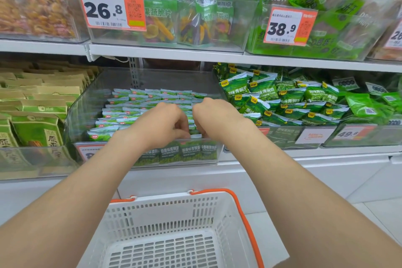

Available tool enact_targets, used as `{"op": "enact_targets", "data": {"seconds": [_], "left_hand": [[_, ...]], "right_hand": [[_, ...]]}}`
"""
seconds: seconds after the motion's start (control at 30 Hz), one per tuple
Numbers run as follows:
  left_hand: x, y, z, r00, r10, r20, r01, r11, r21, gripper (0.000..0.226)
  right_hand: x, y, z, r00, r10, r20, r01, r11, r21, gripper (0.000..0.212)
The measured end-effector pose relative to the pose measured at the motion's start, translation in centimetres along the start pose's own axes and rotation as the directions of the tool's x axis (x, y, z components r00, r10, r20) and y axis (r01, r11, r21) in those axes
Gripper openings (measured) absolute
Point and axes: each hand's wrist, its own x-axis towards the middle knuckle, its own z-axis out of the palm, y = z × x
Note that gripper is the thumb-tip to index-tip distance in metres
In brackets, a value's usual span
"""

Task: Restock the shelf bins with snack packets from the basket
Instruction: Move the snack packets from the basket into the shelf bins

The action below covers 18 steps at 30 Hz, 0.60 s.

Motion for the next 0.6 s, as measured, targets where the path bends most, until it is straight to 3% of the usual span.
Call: {"op": "enact_targets", "data": {"seconds": [0.13,0.27,0.33,0.4,0.47,0.6], "left_hand": [[-0.6,-1.6,-0.6,0.999,-0.016,-0.048,0.019,0.998,0.061,0.033],[-2.3,-1.7,-2.3,0.958,-0.175,0.228,0.184,0.983,-0.019,0.071],[-3.3,-1.6,-2.5,0.898,-0.24,0.37,0.241,0.97,0.046,0.096],[-3.7,-2.1,-2.1,0.835,-0.267,0.482,0.23,0.964,0.137,0.112],[-3.4,-3.0,-1.3,0.817,-0.265,0.512,0.19,0.962,0.193,0.112],[-3.2,-4.0,-1.5,0.849,-0.212,0.484,0.15,0.975,0.165,0.1]], "right_hand": [[-0.5,-0.1,-0.5,0.999,0.049,-0.005,-0.048,0.996,0.068,0.029],[-0.8,0.6,-2.0,0.988,0.102,-0.116,-0.081,0.982,0.169,0.032],[-1.4,0.2,-2.4,0.997,0.072,0.003,-0.071,0.969,0.235,0.01],[-2.1,-0.6,-2.1,0.967,0.001,0.254,-0.063,0.97,0.237,0.018],[-2.3,-1.4,-1.4,0.899,-0.044,0.435,-0.025,0.988,0.152,0.019],[-1.3,-1.5,-0.2,0.875,-0.052,0.482,-0.004,0.993,0.114,0.01]]}}
